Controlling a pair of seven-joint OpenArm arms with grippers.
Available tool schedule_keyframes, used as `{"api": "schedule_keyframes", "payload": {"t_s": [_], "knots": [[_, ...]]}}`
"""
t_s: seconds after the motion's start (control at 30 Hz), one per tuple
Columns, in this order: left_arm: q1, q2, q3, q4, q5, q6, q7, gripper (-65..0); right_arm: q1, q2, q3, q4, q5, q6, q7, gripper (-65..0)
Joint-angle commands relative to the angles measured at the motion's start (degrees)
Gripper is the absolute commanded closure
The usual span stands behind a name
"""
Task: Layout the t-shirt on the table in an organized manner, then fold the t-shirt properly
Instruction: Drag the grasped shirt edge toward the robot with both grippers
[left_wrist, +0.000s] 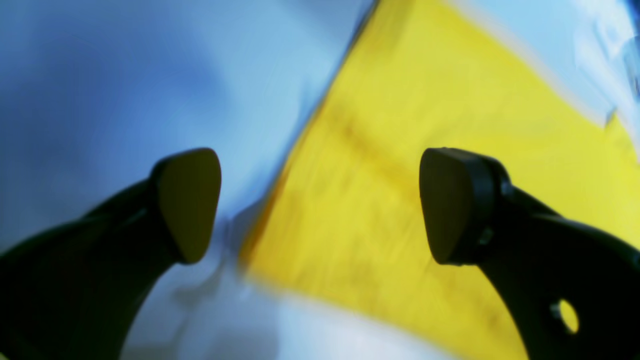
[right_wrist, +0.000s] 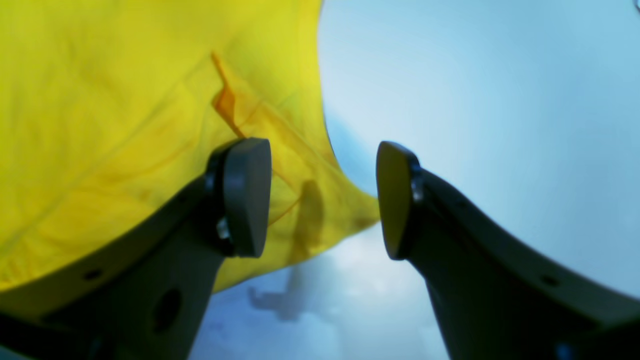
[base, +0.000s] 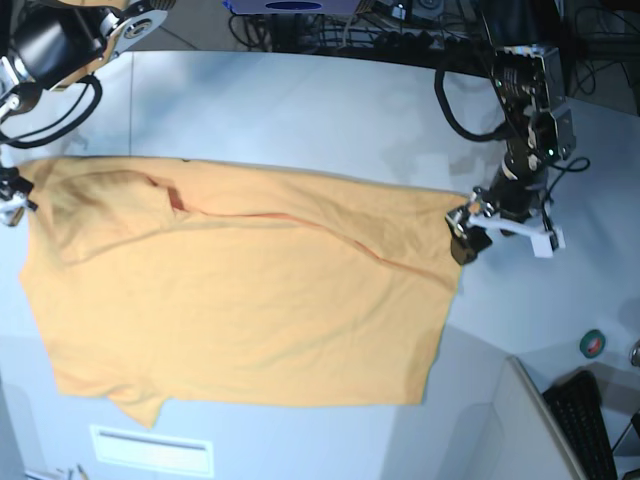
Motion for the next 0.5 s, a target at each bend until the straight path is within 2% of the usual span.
{"api": "schedule_keyframes", "payload": {"t_s": [0.0,0.07,0.23,0.3,0.4,0.47], "knots": [[0.1,-0.6,-0.3,0.8,-0.4,-0.5,-2.0,-59.4,0.3,-0.2,2.2,1.2,2.7,0.0,0.9,-32.9],[2.5,0.2,-0.7,0.5,-0.5,-0.5,-3.7,-59.4,-1.5,-1.1,5.9,0.8,7.2,0.0,-0.4,-35.1],[5.1,3.9,-4.9,-0.3,-0.5,-0.6,-4.4,-59.4,-4.6,-0.6,8.7,-5.0,15.8,0.0,-3.8,-37.4],[4.9,4.4,-5.4,-1.6,-0.5,-0.8,-4.4,-59.4,-4.7,0.5,9.2,-7.9,16.8,0.0,-3.8,-37.4],[3.0,4.6,-5.9,-4.3,-0.5,-4.1,-4.2,-59.4,-3.4,2.3,10.2,-14.1,16.8,0.0,-3.8,-37.4],[1.8,4.6,-5.9,-6.8,-0.5,-4.9,-4.2,-59.2,-2.0,3.5,12.2,-18.0,16.7,0.0,-3.8,-37.4]]}}
